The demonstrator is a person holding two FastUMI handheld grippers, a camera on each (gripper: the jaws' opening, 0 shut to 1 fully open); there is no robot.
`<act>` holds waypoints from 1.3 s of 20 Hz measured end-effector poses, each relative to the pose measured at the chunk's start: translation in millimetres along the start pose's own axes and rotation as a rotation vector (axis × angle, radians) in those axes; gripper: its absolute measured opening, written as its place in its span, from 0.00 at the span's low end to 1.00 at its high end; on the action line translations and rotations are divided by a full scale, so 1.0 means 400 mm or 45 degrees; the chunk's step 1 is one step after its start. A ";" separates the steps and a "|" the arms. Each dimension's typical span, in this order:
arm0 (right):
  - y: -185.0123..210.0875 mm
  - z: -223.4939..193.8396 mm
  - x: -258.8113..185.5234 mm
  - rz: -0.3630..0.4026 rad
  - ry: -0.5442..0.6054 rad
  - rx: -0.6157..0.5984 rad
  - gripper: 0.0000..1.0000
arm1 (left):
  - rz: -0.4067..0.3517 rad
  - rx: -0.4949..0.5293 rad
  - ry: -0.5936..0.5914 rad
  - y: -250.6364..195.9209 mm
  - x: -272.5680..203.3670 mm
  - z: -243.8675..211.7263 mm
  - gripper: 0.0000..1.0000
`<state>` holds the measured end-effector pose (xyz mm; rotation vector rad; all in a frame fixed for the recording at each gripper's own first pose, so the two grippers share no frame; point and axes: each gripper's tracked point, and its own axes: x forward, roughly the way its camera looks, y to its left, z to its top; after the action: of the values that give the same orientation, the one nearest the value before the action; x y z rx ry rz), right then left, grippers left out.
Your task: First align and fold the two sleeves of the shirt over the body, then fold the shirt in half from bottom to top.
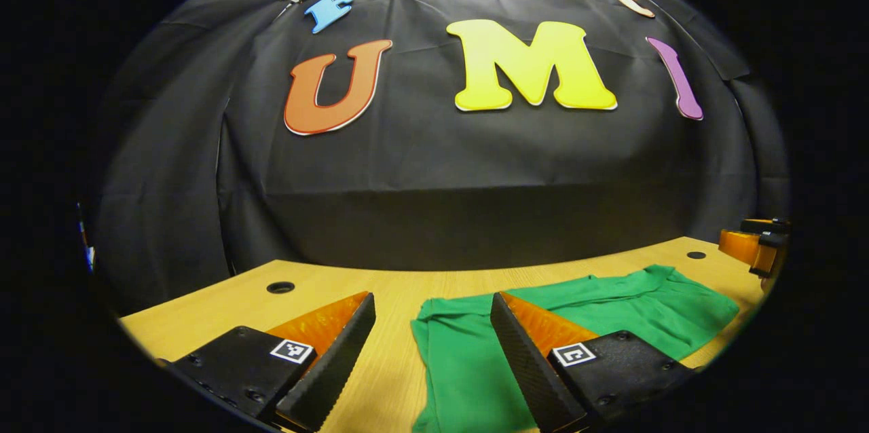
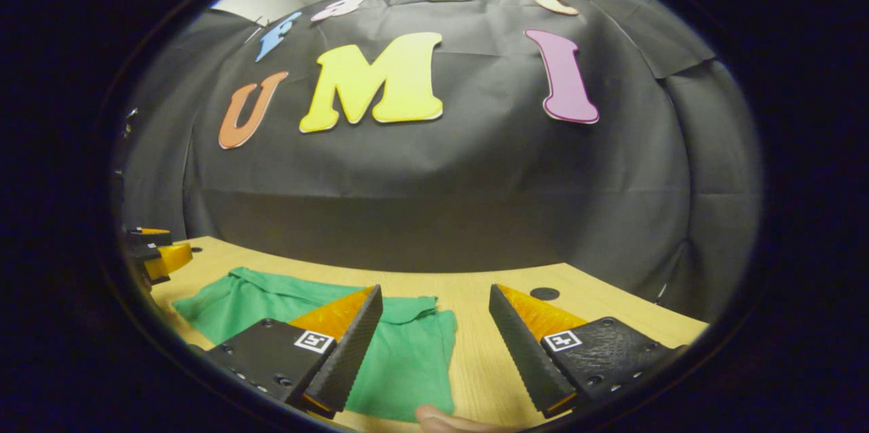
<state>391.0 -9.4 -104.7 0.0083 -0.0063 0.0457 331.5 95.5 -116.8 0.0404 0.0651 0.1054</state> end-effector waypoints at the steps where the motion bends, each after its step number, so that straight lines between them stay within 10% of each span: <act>1: 0.008 -0.003 -0.038 -0.003 0.012 -0.022 0.92 | -0.006 -0.011 0.031 -0.015 -0.036 -0.010 1.00; 16: -0.001 0.242 -0.713 0.004 0.036 0.098 0.95 | -0.085 -0.036 -0.052 -0.089 -0.666 0.285 1.00; 26: -0.039 0.279 -0.892 -0.130 -0.086 -0.116 0.94 | -0.102 -0.032 -0.147 -0.121 -0.809 0.320 1.00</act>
<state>34.7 -42.2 4.6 -0.0806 -0.0753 -0.0567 23.9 8.1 29.1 0.0188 -0.0499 0.0241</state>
